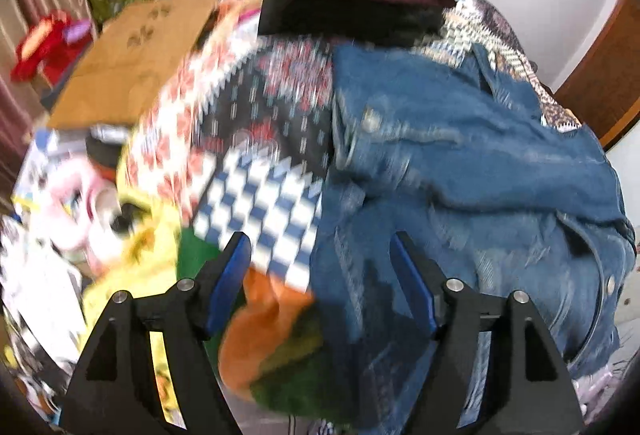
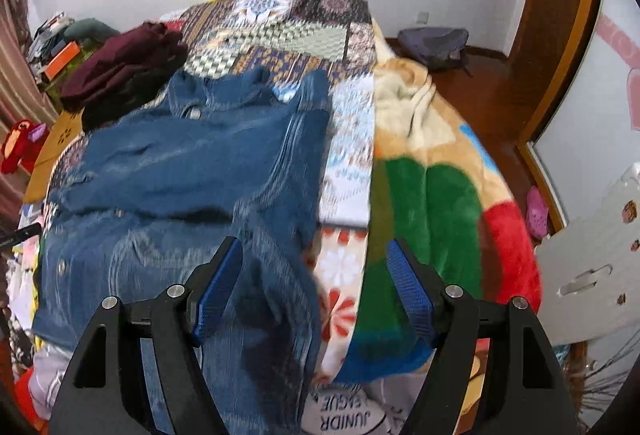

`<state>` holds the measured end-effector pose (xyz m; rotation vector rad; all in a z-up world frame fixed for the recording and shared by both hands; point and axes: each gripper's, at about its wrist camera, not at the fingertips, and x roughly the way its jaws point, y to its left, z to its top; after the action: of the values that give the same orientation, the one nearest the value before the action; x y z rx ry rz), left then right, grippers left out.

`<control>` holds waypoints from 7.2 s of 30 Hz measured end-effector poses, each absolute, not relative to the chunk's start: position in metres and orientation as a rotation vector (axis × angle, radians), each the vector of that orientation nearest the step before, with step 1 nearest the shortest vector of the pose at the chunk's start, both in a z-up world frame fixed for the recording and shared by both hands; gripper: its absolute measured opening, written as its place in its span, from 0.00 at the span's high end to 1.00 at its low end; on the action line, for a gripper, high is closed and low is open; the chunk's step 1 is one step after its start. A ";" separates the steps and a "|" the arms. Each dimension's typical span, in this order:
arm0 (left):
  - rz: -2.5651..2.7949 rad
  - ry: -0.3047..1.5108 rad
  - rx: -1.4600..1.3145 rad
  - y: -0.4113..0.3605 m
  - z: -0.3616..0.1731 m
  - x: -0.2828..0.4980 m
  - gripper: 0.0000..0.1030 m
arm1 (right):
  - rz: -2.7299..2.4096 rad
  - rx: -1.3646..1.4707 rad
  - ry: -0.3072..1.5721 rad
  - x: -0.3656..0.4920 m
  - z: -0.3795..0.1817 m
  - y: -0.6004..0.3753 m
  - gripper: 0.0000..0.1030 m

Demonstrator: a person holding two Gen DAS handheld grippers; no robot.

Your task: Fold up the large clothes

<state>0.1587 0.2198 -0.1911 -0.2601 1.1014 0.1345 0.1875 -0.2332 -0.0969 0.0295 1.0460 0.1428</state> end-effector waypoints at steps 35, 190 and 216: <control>0.042 0.805 -0.121 0.175 -0.104 0.205 1.00 | 0.337 0.169 0.855 0.250 -0.072 -0.210 0.88; 0.028 1.080 -0.127 0.169 -0.191 0.337 0.43 | 0.416 -0.157 1.116 0.353 -0.138 -0.101 0.43; 0.214 1.079 -0.275 0.191 -0.205 0.220 0.12 | 0.381 -0.262 1.011 0.275 -0.122 -0.112 0.31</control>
<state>0.2199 0.1905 -0.2053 -0.2754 1.0786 0.2144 0.2751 -0.1119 -0.1224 -0.2619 1.0112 0.3815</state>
